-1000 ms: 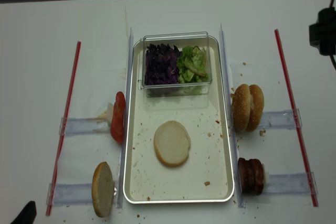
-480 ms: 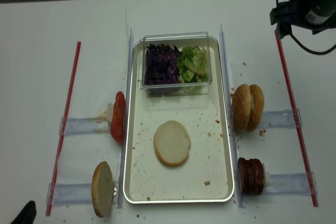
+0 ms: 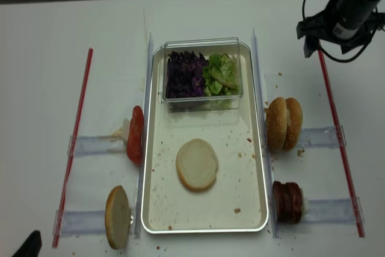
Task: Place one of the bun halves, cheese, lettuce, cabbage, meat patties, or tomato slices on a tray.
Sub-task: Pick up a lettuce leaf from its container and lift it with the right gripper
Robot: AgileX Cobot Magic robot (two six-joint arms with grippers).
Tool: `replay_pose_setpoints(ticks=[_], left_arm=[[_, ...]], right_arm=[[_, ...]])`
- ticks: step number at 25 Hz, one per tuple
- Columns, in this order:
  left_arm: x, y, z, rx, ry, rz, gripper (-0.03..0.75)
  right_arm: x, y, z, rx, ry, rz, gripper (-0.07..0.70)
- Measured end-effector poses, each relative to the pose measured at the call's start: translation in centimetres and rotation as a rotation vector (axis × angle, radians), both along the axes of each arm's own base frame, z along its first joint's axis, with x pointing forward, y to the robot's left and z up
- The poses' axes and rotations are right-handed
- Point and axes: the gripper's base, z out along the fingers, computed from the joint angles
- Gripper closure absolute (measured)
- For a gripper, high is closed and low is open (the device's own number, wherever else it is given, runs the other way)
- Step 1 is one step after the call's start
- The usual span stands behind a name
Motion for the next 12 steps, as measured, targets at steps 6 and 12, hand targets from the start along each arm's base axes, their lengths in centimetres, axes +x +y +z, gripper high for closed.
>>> replay_pose_setpoints(ticks=[6,12], left_arm=[[0.0,0.0,0.0,0.0,0.0,0.0,0.151],[0.0,0.0,0.0,0.0,0.0,0.0,0.151]], right_arm=[[0.3,0.06,0.1,0.008,-0.035,-0.004,0.003],[0.28,0.59,0.12,0.073,-0.031,-0.016,0.002]])
